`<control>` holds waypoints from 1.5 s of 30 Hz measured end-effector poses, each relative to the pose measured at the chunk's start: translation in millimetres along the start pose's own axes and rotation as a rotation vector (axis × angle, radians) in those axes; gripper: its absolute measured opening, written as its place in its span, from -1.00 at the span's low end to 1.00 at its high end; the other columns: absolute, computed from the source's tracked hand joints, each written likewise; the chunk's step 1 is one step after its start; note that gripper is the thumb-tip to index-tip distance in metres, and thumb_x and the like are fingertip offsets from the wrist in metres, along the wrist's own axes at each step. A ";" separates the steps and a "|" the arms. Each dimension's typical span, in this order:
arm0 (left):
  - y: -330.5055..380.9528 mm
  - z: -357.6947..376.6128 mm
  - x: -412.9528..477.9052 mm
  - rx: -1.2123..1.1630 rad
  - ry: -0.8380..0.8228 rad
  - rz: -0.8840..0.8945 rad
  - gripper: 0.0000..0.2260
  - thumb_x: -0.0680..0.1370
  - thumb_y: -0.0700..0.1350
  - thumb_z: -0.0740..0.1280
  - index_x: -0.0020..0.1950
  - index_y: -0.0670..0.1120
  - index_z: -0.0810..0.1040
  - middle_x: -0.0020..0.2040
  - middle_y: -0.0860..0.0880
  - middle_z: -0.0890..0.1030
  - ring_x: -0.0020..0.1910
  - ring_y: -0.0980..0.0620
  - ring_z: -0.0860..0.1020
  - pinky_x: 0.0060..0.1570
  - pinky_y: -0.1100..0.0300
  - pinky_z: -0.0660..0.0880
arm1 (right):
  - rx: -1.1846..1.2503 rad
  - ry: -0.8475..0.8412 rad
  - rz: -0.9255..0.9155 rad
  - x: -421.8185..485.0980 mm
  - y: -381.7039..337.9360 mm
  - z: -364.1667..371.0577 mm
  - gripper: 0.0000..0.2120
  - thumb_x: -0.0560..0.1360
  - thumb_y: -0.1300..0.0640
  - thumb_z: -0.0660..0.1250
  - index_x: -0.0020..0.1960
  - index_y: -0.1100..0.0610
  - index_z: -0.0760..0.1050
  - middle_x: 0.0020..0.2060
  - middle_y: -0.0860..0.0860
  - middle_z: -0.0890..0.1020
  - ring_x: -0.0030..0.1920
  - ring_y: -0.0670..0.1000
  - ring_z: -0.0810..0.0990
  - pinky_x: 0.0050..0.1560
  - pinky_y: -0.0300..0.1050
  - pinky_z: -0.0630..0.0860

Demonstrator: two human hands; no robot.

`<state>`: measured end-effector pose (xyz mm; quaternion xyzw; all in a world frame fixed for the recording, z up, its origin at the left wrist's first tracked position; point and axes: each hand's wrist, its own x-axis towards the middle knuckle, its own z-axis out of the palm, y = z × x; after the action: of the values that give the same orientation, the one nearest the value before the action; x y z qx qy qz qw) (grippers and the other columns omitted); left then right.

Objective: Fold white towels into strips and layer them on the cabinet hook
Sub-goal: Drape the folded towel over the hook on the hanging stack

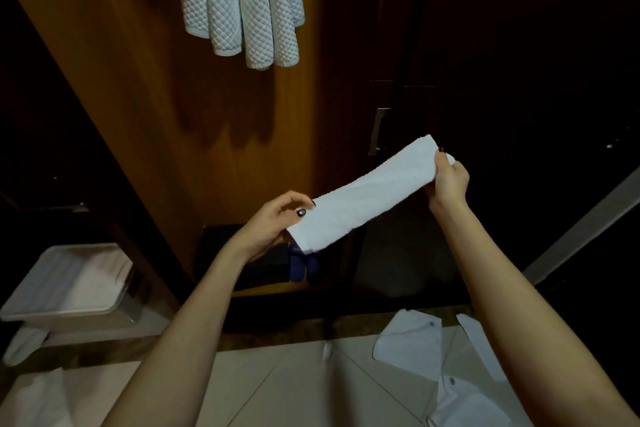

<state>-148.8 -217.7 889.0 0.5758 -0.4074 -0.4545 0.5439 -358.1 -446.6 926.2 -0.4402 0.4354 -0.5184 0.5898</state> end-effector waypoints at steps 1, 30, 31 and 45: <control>4.2 -2.2 0.8 -0.003 -0.013 -0.027 -0.72 0.62 -0.25 0.21 -0.09 0.04 0.65 -0.04 0.06 0.60 -0.09 0.10 0.56 -0.24 0.25 0.51 | -0.025 -0.005 -0.008 0.8 0.7 -1.0 -0.89 0.62 0.08 0.25 0.05 0.12 0.46 -0.06 0.01 0.62 -0.05 -0.04 0.63 -0.06 -0.13 0.59; 254.6 -161.7 45.8 0.107 0.535 0.459 -0.80 0.57 -0.33 0.26 0.01 -0.08 0.59 -0.04 -0.09 0.53 -0.23 0.10 0.49 -0.35 0.35 0.43 | -0.102 -0.518 -0.478 25.8 -172.1 173.1 -0.71 0.55 0.34 0.20 -0.10 0.07 0.64 -0.11 -0.02 0.65 -0.18 -0.10 0.57 -0.28 -0.28 0.48; 270.3 -171.1 49.0 0.106 0.543 0.475 -0.81 0.56 -0.32 0.28 0.01 -0.06 0.60 -0.04 -0.06 0.56 -0.26 0.13 0.53 -0.36 0.34 0.45 | -0.093 -0.541 -0.482 29.5 -186.0 187.1 -0.71 0.55 0.36 0.19 -0.06 0.10 0.64 -0.10 0.03 0.65 -0.18 -0.08 0.58 -0.26 -0.27 0.50; 453.9 -288.5 128.6 0.144 0.599 0.751 -0.86 0.54 -0.26 0.37 0.03 -0.05 0.60 -0.12 -0.04 0.59 -0.29 0.14 0.55 -0.36 0.35 0.47 | -0.014 -0.792 -0.543 97.2 -353.9 361.3 -0.60 0.54 0.46 0.14 0.36 0.31 0.42 -0.12 0.12 0.59 -0.25 -0.09 0.58 -0.23 -0.29 0.53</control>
<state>174.3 -302.4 1329.7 0.5307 -0.4429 -0.0118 0.7225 -80.3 -545.4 1348.5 -0.7057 0.0500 -0.4431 0.5506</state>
